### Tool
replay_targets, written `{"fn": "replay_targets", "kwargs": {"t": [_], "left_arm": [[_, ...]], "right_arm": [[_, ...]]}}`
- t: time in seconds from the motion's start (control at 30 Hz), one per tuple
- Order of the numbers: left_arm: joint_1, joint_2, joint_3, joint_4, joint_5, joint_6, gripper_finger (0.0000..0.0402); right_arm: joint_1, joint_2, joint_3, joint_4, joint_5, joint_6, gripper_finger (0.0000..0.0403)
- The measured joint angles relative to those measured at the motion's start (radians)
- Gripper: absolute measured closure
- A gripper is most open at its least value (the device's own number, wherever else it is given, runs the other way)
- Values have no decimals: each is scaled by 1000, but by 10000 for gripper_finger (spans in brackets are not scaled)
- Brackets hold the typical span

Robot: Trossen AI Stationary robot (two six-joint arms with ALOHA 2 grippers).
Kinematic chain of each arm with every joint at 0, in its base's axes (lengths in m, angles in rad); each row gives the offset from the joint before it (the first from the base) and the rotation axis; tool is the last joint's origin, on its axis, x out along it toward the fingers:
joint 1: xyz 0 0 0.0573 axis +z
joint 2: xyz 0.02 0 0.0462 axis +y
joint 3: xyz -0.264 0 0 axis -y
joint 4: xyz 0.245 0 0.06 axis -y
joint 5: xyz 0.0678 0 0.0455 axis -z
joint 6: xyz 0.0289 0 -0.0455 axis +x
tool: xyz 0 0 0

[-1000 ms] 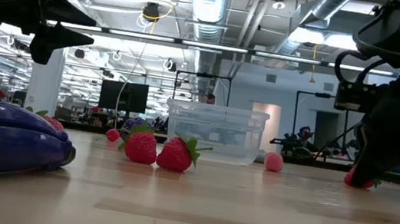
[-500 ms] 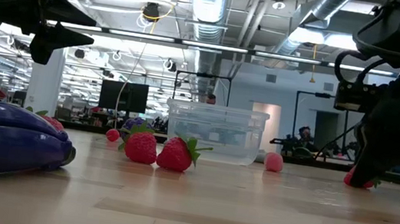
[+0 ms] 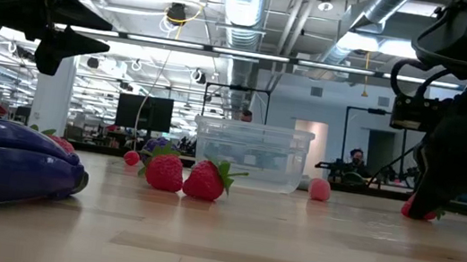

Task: Pick and placing Produce into tupperware
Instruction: Put the red strawberry into the transparent bin

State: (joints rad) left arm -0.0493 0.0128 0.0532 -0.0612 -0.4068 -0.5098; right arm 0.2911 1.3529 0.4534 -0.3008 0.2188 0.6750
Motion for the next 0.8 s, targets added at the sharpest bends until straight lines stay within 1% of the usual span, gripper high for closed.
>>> {"fn": "replay_targets", "kwargs": {"t": [0.3, 0.5, 0.6, 0.8], "left_arm": [[0, 0, 0, 0, 0, 0, 219], [0, 0, 0, 0, 0, 0, 219], [0, 0, 0, 0, 0, 0, 219], [0, 0, 0, 0, 0, 0, 219]], "right_arm": [[-12, 0, 0, -1, -5, 0, 231], [-12, 0, 0, 2, -10, 0, 210], [-12, 0, 0, 3, -11, 0, 207], [-12, 0, 0, 2, -10, 0, 226]]}}
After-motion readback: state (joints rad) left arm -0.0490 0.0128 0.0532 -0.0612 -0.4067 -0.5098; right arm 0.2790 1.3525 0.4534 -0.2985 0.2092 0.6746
